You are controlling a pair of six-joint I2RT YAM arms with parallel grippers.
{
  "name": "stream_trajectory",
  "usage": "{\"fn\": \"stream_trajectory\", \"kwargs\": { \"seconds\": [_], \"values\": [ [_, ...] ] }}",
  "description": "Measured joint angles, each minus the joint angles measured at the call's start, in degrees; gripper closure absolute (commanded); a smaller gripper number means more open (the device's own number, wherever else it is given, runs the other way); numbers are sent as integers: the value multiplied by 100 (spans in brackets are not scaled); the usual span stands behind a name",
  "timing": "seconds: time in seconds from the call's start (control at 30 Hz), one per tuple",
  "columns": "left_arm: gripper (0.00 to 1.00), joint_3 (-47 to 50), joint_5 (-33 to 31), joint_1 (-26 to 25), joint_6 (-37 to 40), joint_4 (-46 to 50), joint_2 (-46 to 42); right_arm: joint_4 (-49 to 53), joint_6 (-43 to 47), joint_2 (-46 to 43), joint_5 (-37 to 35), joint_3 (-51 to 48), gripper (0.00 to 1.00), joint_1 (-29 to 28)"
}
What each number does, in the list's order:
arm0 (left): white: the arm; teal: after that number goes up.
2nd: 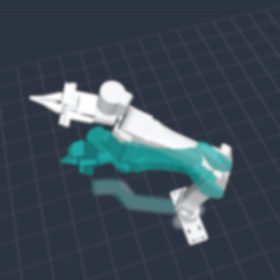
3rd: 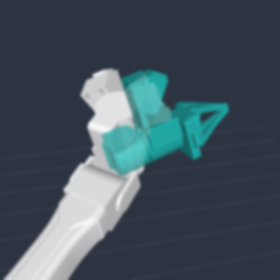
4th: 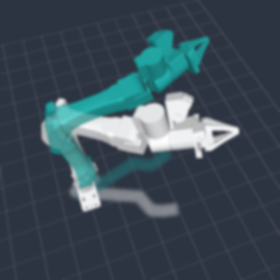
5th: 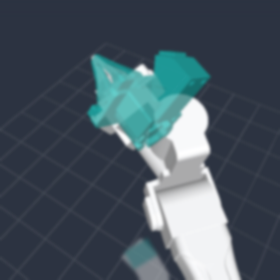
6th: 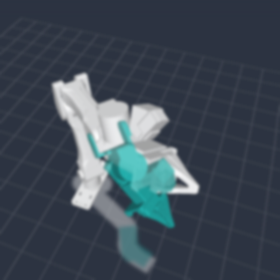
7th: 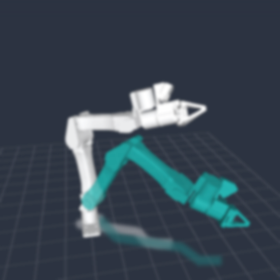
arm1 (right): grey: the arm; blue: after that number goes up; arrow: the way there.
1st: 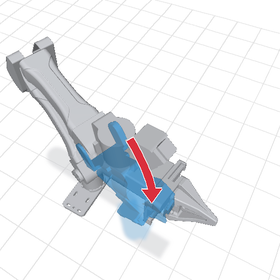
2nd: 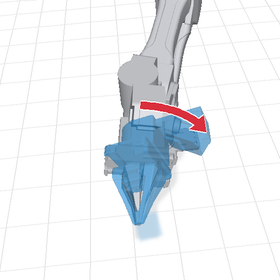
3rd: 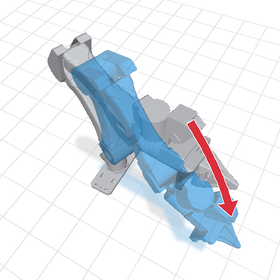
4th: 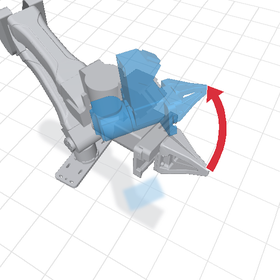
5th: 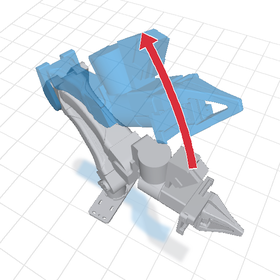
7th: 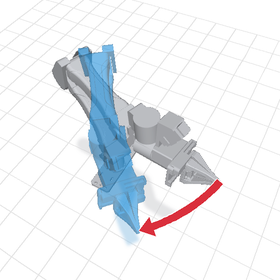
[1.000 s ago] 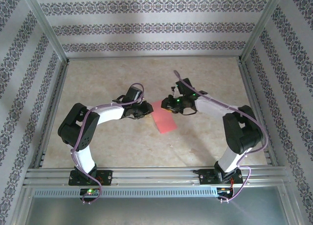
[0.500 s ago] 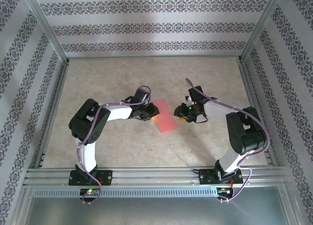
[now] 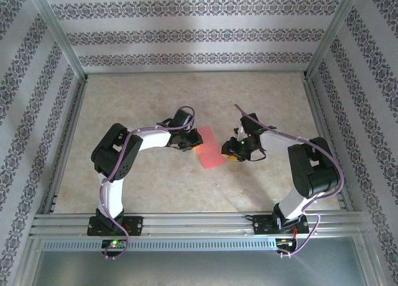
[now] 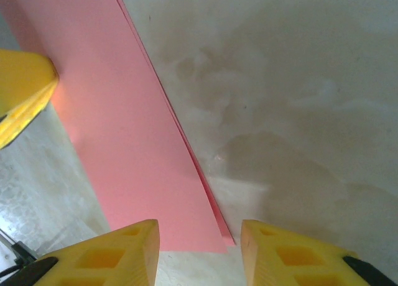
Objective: Fold a paper plane with a square sheet of paper (pick it up from the middle)
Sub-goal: Fold the triangle a second time at the center of the table.
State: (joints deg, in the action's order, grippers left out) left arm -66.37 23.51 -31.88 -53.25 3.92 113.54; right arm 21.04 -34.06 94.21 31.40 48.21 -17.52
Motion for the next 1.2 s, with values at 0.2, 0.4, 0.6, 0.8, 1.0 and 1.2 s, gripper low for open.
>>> {"fn": "stream_trajectory", "kwargs": {
  "seconds": [0.2,0.4,0.6,0.8,1.0,1.2],
  "values": [
    [85,-4,-2,0,39,20,2,153,133,20,26,0,60,-138],
    [85,-4,-2,0,55,20,2,195,192,138,107,2,60,-245],
    [85,-4,-2,0,55,22,2,192,256,208,192,39,61,-291],
    [85,-7,-2,0,57,22,2,52,227,208,297,39,65,-297],
    [86,-15,-4,0,59,39,2,-125,70,205,348,37,73,-269],
    [86,-17,-7,2,94,46,2,-214,-87,114,343,-2,79,-142]
  ]
}}
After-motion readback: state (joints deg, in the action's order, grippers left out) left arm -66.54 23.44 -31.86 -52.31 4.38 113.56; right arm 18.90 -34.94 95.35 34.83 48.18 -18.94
